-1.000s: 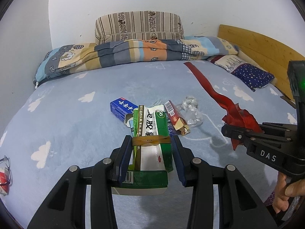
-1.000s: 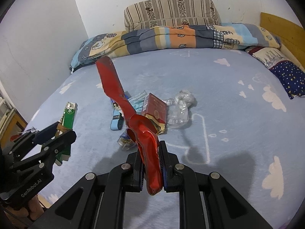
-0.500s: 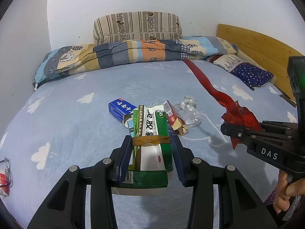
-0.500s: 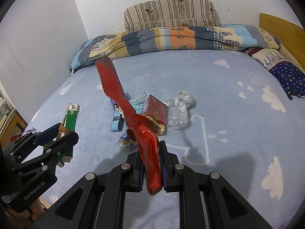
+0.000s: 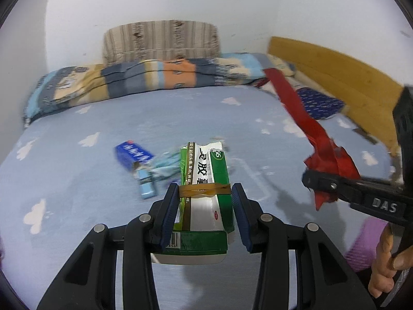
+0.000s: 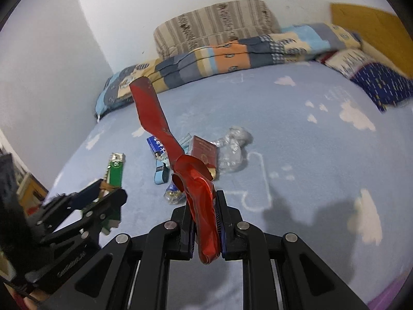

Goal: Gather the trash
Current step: 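Carry both items over the purple basket and open both grippers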

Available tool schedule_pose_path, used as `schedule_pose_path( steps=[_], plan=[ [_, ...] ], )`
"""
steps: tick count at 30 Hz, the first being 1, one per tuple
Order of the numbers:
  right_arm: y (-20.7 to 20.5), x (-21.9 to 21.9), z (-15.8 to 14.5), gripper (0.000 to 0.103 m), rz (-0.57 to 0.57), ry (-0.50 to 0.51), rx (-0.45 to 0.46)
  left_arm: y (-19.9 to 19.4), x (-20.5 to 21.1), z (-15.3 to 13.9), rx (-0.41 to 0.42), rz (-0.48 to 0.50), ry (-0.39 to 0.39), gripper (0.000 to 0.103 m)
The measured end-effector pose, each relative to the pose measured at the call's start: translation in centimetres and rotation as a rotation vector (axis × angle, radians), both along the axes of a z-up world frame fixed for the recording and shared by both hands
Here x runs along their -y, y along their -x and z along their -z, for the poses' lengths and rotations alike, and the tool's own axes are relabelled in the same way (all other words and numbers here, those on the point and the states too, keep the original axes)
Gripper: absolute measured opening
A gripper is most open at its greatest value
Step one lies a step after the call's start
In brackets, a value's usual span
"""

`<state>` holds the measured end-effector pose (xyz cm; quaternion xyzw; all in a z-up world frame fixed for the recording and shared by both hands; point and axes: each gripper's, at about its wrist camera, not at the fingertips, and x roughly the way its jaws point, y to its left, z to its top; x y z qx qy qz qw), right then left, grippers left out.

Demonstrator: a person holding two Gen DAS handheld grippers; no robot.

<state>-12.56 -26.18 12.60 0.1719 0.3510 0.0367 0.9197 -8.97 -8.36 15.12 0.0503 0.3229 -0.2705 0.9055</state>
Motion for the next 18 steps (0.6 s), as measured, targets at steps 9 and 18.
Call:
schedule_pose_path(
  steps=[9, 18],
  plan=[
    [14.3, 8.4, -3.1, 0.014, 0.182, -0.053, 0.062, 6.0, 8.0, -3.1, -0.049, 0.347, 0.094, 0.04],
    [30.0, 18.9, -0.2, 0.014, 0.534, -0.123, -0.018, 16.1, 21.9, -3.3, -0.244, 0.762, 0.119, 0.04]
  ],
)
